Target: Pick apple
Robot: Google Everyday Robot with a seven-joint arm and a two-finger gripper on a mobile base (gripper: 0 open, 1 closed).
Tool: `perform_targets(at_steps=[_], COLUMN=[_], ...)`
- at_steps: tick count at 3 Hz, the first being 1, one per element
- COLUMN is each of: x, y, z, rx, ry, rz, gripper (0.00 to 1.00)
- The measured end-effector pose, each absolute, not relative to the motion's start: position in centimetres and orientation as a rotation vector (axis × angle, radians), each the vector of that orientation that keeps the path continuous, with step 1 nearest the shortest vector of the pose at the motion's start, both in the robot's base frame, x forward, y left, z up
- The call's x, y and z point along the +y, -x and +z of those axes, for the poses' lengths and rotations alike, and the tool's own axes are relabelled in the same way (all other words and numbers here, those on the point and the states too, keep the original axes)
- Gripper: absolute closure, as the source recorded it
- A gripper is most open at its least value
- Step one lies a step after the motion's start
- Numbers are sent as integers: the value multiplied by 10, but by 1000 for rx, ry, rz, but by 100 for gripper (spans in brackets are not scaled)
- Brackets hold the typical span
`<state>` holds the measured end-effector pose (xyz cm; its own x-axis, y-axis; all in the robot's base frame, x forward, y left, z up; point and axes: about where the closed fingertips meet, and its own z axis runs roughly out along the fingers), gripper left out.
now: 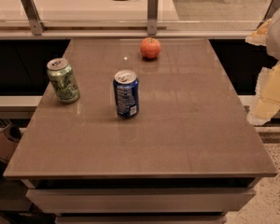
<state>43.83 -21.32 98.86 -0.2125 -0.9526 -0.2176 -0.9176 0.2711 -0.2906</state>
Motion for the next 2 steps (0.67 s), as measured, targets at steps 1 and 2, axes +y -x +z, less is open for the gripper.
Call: perform_targets(at_steps=[1, 2], x=[-212, -207], y=[-443, -463], z=[991, 987], rx=[2184, 2149], ry=[1683, 1610], rz=[-143, -120], gripper=[0, 0])
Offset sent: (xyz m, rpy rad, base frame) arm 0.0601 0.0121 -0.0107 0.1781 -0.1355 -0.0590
